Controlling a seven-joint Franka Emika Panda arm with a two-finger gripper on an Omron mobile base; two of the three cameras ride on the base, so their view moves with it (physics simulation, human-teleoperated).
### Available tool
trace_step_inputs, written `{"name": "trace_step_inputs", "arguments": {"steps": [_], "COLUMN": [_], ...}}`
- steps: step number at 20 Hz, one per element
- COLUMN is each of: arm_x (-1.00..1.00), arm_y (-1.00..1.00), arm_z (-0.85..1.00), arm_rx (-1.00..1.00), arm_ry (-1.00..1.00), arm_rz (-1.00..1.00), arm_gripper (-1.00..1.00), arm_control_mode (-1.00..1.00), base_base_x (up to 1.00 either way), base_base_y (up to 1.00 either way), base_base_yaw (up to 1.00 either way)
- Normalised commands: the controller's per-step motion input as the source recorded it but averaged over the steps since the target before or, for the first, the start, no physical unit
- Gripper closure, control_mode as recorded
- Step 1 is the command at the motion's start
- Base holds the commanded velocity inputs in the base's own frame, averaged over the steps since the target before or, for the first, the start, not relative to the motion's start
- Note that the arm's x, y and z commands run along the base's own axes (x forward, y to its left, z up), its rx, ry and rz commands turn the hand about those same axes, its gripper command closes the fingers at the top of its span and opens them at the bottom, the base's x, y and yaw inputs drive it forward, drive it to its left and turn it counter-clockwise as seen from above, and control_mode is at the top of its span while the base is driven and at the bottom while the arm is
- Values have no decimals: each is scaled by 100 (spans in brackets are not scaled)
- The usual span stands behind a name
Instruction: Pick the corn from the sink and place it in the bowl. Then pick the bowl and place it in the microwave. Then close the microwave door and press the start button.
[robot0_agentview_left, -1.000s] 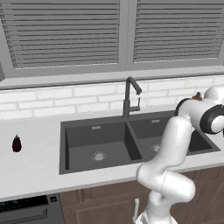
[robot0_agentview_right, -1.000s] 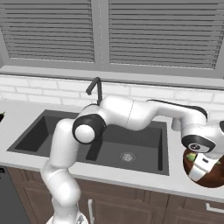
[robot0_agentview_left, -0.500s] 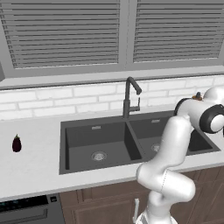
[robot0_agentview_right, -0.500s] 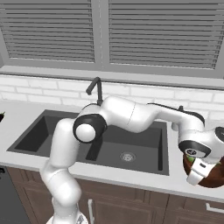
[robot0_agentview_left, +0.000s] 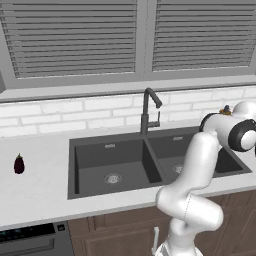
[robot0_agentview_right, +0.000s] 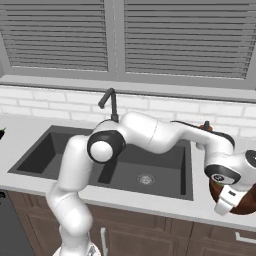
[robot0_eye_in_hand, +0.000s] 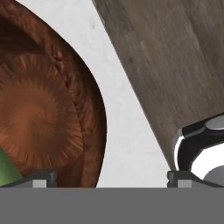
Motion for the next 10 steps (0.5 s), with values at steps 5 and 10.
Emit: {"name": "trace_step_inputs", "arguments": {"steps": [5, 10], "arm_x": [0, 0], "arm_y": [-12, -19], "arm_z": [-1, 0], "arm_rx": [0, 0], "arm_ry": [0, 0], "arm_rz": [0, 0], "arm_gripper": [-100, -100], "arm_control_mode": [-100, -100], "base_base_x": [0, 0], "base_base_y": [0, 0], "base_base_yaw": [0, 0]}}
